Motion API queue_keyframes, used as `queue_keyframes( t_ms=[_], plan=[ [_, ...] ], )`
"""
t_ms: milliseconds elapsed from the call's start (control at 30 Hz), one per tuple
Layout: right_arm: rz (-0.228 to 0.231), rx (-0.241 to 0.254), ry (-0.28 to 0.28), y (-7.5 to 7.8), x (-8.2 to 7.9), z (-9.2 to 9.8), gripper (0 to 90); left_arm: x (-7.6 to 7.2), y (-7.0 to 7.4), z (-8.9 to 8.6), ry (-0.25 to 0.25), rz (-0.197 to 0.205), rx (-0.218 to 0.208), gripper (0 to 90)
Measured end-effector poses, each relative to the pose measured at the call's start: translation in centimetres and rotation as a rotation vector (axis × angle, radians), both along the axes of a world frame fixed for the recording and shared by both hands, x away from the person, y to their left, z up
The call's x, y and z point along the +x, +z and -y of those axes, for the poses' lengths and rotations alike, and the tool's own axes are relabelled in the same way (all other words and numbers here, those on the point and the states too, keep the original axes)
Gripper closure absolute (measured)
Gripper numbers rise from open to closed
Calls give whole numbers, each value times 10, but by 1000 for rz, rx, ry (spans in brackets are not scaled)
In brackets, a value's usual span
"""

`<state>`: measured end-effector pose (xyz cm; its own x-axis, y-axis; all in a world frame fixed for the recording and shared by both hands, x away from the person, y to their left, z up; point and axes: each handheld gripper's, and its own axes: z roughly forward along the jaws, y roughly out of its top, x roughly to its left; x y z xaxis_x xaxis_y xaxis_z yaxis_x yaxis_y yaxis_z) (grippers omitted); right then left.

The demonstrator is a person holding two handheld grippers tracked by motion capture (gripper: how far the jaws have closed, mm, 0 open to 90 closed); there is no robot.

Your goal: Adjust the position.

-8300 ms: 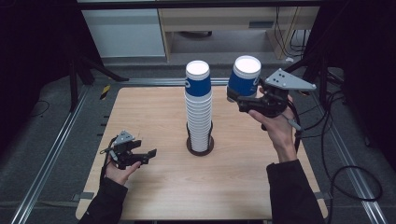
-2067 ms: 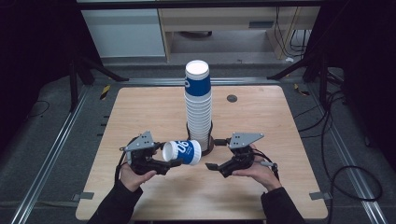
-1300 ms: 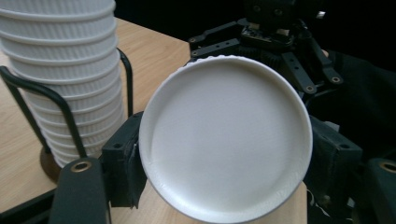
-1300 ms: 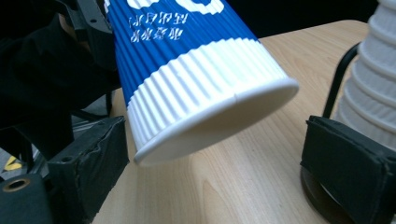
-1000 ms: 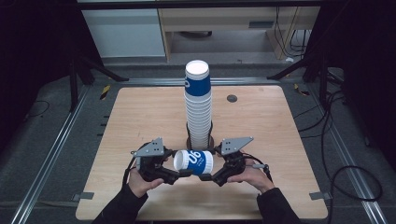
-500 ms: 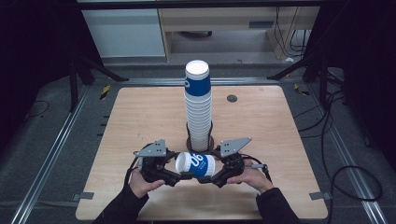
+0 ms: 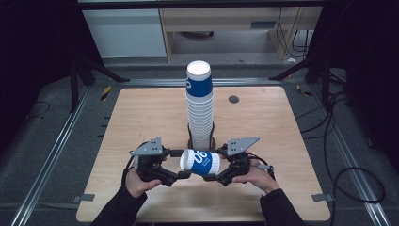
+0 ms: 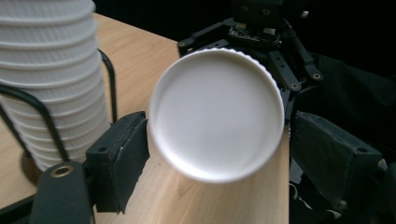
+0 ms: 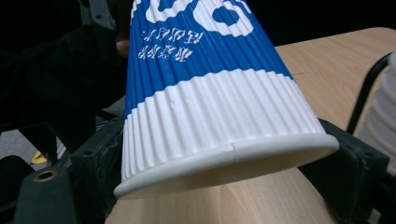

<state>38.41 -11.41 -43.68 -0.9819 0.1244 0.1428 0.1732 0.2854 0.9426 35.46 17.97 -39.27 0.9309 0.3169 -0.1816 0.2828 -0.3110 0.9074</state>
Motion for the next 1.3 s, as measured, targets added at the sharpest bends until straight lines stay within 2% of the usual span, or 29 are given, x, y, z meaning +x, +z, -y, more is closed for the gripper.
queue_keyframes(
  t_ms=[100,300,333,433,533,567,600,633,667,700,967,1200,1300],
  plan=[
    [33,-16,-32,5,0,7,152,2,1,-5,7,-6,27,170],
    [64,-73,-62,7,1,14,152,9,-10,-4,3,-37,121,152],
    [64,-73,-62,7,1,14,152,9,-10,-4,3,-37,121,147],
    [75,-114,-61,5,0,12,152,9,-17,2,-16,-48,176,142],
    [78,-137,-60,3,0,9,152,10,-20,5,-29,-57,198,138],
    [83,-173,-56,1,-1,6,151,10,-22,6,-32,-58,211,138],
    [83,-173,-56,1,-1,6,151,10,-23,7,-34,-57,222,138],
    [89,-206,-47,-1,-1,2,151,10,-25,9,-43,-63,237,138],
    [89,-206,-47,-1,-1,2,151,10,-25,9,-43,-63,237,137],
    [92,-225,-37,-3,-2,-2,151,10,-27,12,-46,-62,255,137],
    [107,-313,-1,-12,-5,-17,151,7,-31,20,-73,-55,299,136],
    [113,-334,36,-15,-8,-25,151,7,-34,23,-97,-63,327,152],
    [117,-343,49,-14,-10,-27,151,6,-35,24,-112,-62,333,190]
  ],
)
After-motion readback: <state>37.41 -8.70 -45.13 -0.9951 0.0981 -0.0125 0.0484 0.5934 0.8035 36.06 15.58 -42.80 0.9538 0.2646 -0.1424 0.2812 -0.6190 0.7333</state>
